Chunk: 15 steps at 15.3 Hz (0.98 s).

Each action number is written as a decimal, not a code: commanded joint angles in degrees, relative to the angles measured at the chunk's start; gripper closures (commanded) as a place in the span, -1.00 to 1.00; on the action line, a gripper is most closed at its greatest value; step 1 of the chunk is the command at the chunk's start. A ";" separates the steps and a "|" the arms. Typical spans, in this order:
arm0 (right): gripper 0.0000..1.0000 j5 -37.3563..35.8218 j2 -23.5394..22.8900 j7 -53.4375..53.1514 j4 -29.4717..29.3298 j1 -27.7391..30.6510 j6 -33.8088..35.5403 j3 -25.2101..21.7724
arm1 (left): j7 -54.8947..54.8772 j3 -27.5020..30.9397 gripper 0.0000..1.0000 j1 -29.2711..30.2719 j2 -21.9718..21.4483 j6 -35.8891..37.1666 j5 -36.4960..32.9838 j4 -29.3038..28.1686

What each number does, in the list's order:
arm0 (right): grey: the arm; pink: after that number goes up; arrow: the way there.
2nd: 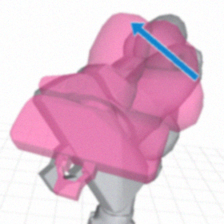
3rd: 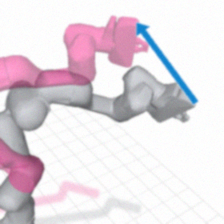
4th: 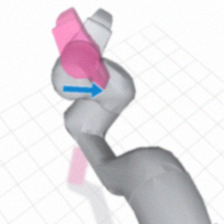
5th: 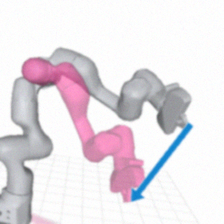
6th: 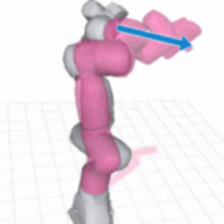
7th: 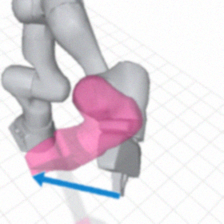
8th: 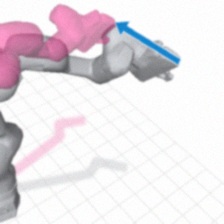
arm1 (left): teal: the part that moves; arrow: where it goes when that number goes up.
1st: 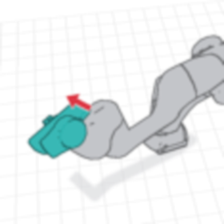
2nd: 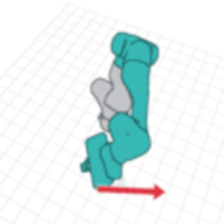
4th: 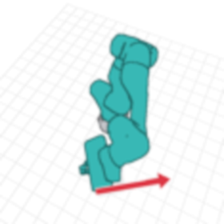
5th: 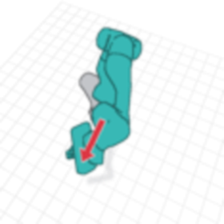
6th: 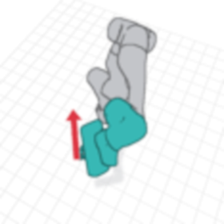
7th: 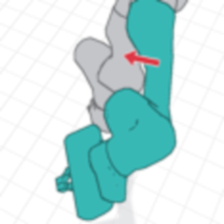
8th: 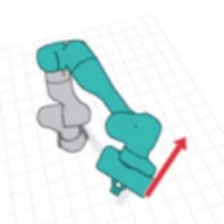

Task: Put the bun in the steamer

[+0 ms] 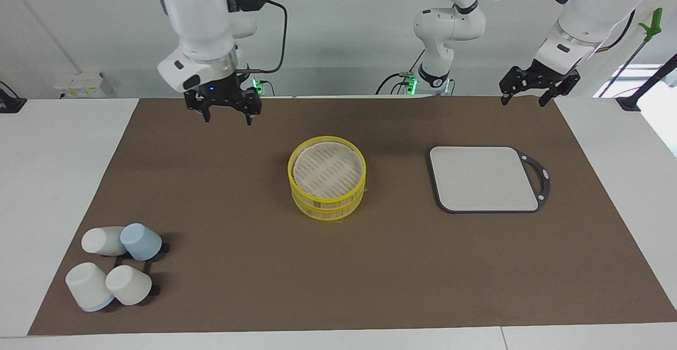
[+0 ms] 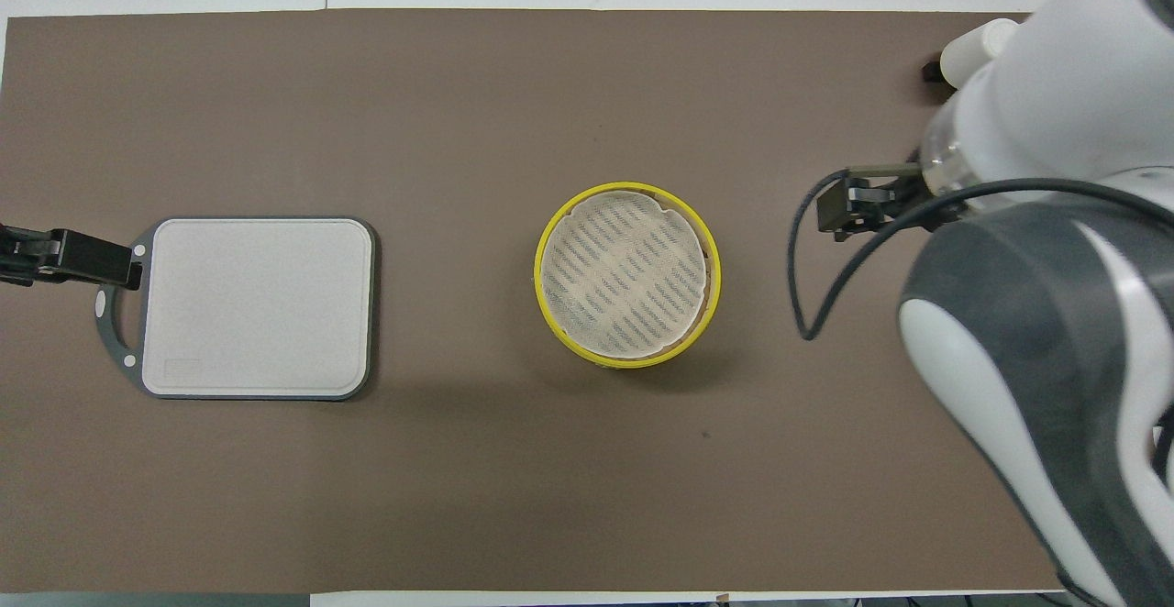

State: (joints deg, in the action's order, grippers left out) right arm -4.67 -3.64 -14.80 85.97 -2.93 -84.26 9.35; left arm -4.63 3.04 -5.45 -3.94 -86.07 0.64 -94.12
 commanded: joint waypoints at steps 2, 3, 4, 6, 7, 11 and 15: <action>-1.00 1.77 4.95 4.24 2.97 7.05 4.09 0.85 | -0.64 0.03 -1.00 0.09 -0.64 -1.03 0.50 -0.63; -1.00 1.77 5.04 5.21 2.97 7.76 4.19 0.59 | -0.73 0.03 -1.00 0.09 -0.55 -1.03 0.50 -0.63; -1.00 1.77 5.04 6.96 2.97 7.68 4.19 -0.55 | -0.73 0.03 -1.00 0.09 -0.63 -1.03 0.50 -0.63; -1.00 1.77 5.22 8.11 3.41 6.81 3.66 -1.96 | -0.64 0.03 -1.00 0.00 -0.55 -0.94 0.41 -0.63; -1.00 1.77 5.22 8.20 3.59 5.58 2.79 -3.71 | -0.64 0.03 -1.00 0.00 -0.55 -0.77 0.41 -0.63; -1.00 1.77 4.52 8.73 3.23 1.17 -0.12 -9.26 | -0.55 0.03 -1.00 0.00 -0.55 -0.85 0.41 -0.63; -1.00 2.30 4.34 11.19 3.32 0.82 -0.55 -12.51 | -0.64 0.03 -1.00 0.09 -0.64 -0.94 0.41 -0.71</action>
State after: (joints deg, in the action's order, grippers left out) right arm -3.56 0.29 -5.53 88.26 -1.93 -83.50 -1.53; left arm -4.63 3.04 -5.47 -3.93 -86.14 0.64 -94.12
